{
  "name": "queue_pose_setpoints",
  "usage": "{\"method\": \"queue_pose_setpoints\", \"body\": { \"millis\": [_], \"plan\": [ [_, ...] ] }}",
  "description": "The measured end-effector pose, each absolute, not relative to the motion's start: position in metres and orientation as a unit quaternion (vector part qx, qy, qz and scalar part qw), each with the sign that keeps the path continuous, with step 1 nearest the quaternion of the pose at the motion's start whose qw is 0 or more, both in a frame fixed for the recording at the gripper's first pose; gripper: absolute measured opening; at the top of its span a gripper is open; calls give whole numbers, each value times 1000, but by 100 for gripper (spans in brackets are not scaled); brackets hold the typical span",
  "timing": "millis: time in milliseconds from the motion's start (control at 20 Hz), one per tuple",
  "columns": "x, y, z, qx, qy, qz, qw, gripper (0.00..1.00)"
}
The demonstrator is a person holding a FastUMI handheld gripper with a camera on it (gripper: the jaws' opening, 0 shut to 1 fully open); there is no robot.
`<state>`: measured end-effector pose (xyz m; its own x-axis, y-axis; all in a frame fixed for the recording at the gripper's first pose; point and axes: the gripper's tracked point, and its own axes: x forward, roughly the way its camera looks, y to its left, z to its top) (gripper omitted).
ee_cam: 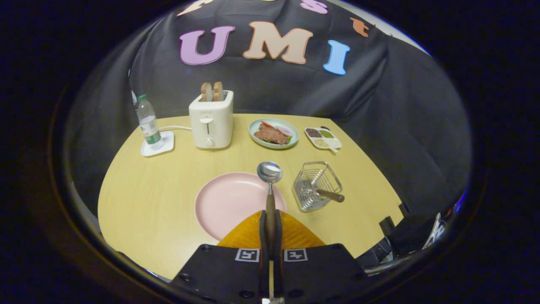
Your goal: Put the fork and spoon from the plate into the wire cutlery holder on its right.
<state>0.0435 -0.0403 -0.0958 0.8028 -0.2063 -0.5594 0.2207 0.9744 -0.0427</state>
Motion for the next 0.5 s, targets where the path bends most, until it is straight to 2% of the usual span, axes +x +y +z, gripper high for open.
{"method": "queue_pose_setpoints", "body": {
  "millis": [500],
  "plan": [
    [71, -109, -102, 116, 371, -237, 891, 7]
  ]
}}
